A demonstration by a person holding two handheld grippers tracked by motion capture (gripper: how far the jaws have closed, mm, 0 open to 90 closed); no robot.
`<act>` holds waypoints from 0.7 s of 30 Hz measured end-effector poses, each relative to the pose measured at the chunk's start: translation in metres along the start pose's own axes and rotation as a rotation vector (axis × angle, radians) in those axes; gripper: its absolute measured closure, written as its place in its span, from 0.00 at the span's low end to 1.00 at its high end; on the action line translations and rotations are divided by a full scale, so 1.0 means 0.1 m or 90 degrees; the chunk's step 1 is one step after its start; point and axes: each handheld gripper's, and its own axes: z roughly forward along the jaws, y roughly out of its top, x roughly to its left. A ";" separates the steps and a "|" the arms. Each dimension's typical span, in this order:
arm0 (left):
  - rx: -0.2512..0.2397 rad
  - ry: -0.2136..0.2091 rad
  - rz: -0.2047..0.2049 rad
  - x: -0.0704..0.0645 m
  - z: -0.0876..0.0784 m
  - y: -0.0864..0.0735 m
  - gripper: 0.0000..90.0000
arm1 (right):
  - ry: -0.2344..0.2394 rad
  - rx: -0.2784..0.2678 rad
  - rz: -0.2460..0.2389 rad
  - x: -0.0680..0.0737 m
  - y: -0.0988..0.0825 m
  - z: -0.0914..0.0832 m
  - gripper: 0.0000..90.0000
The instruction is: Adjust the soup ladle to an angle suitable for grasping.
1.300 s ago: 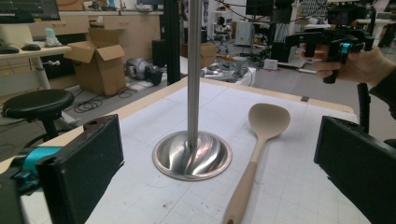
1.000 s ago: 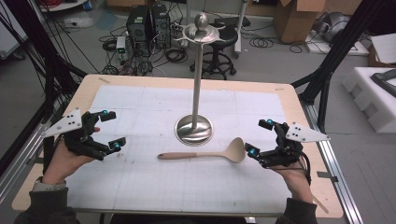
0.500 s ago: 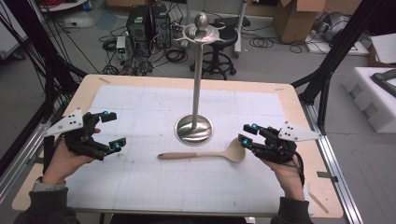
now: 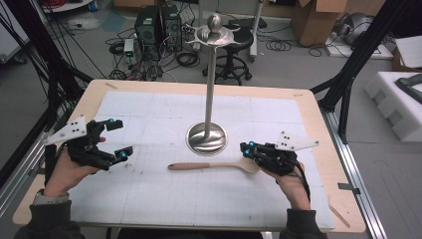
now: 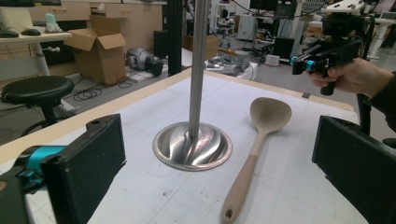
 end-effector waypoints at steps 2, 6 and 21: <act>0.001 0.001 -0.001 0.00 0.00 0.00 0.03 | -0.001 0.013 0.001 0.02 -0.01 0.04 1.00; 0.004 0.001 -0.001 0.01 0.01 -0.01 0.03 | -0.018 0.060 -0.004 0.04 -0.05 0.15 1.00; 0.013 0.002 -0.004 0.01 0.02 -0.03 0.03 | -0.038 0.143 0.001 0.00 -0.22 0.41 1.00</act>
